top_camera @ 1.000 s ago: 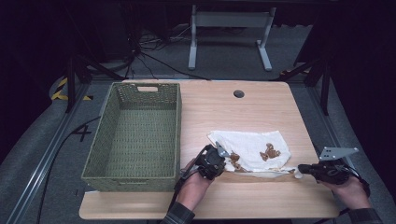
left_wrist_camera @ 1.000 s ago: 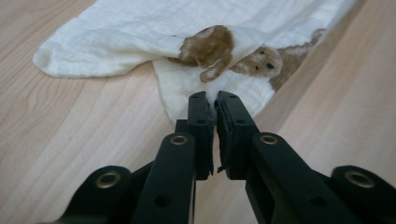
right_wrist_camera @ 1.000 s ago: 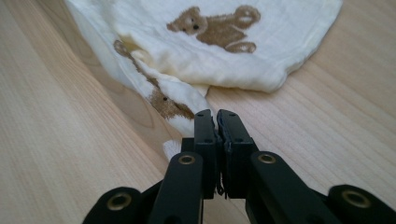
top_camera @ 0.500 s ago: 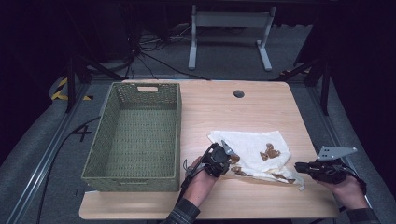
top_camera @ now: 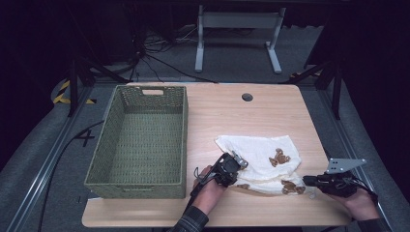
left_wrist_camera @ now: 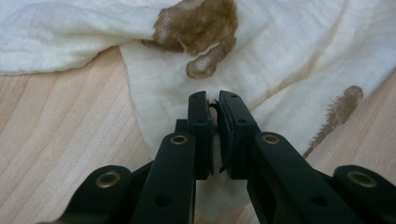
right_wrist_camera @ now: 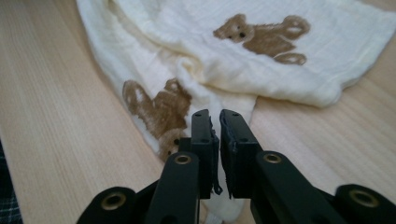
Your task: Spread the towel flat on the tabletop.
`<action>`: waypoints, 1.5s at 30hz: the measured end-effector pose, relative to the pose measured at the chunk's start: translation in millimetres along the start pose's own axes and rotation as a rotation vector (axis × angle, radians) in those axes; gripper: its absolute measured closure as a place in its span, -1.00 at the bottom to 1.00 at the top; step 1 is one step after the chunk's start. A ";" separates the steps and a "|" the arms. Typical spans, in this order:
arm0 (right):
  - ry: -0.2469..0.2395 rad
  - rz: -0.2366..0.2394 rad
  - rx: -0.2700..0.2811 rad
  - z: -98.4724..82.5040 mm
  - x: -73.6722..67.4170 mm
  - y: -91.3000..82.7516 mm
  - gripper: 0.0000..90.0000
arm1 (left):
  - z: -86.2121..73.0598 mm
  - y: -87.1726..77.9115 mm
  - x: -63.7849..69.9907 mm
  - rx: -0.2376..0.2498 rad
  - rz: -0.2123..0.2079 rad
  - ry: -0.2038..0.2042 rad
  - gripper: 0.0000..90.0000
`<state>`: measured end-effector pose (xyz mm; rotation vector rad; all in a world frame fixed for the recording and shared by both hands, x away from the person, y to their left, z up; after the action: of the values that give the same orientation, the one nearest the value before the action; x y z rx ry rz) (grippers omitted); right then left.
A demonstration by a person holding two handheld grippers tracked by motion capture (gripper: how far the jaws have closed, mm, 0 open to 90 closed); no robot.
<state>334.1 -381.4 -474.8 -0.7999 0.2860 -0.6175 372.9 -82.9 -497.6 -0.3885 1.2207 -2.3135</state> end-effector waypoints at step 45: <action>-0.101 0.124 -0.049 -15.9 -34.3 1.3 0.91 | -36.0 -44.3 38.9 0.026 -0.155 0.060 0.75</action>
<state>300.2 -368.9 -486.1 -0.8505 0.2572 -0.4534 310.8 -58.0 -480.1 -0.4207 1.2270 -2.4867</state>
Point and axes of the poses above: each handheld gripper's, and its own axes: y roughly forward along the jaws, z roughly out of its top, x roughly to its right, the point moved 6 cm from there along y, roughly forward along the jaws, and after that the axes turned 2 degrees about -z, right-handed, at the moved point
